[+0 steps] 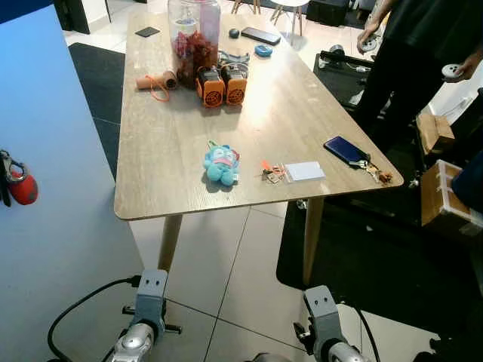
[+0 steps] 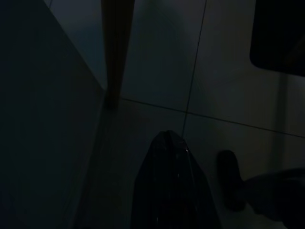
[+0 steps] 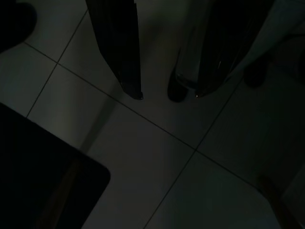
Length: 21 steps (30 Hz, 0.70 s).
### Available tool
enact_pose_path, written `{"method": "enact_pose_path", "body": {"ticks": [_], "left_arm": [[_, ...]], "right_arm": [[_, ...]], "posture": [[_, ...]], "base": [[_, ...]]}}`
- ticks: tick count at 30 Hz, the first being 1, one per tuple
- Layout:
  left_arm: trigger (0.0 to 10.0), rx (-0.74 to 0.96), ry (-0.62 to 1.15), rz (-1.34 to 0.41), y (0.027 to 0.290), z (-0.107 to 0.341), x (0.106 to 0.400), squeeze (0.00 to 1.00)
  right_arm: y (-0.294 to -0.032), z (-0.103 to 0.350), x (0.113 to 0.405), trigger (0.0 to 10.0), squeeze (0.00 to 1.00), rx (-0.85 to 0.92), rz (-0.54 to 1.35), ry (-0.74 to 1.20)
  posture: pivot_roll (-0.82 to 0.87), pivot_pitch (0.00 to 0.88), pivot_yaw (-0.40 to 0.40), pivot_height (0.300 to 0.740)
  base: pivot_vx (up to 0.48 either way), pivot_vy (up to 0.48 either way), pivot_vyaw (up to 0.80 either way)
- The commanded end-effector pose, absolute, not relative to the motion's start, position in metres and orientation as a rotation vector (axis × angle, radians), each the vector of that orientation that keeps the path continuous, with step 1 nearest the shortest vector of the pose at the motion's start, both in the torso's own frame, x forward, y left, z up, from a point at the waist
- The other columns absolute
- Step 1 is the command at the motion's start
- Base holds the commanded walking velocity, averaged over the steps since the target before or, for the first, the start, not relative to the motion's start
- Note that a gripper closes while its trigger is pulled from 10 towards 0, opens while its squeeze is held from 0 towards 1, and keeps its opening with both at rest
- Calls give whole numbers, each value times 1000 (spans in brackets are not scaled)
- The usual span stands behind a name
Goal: Hang keys on a hook
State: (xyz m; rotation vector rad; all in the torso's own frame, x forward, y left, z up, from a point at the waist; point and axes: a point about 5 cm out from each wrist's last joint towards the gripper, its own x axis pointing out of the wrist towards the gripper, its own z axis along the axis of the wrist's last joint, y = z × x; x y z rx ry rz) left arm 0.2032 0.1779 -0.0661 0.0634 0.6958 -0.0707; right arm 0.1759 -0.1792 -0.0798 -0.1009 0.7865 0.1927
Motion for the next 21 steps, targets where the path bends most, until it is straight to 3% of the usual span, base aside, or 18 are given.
{"method": "enact_pose_path", "body": {"ticks": [1,18,21], "left_arm": [[10000,86,702,-74,184,-66,203,0],[10000,111,690,-126,185,-62,209,0],[10000,108,689,-136,181,-62,209,0]], "right_arm": [[-178,-84,168,10000,0,-81,170,816],[-174,-88,159,10000,0,-49,131,828],[-175,-89,157,10000,0,-49,129,830]], "posture": [[68,52,-29,740],[68,60,-8,740],[64,63,-13,740]], "base": [[0,0,0],[0,0,0],[0,-404,0]]}}
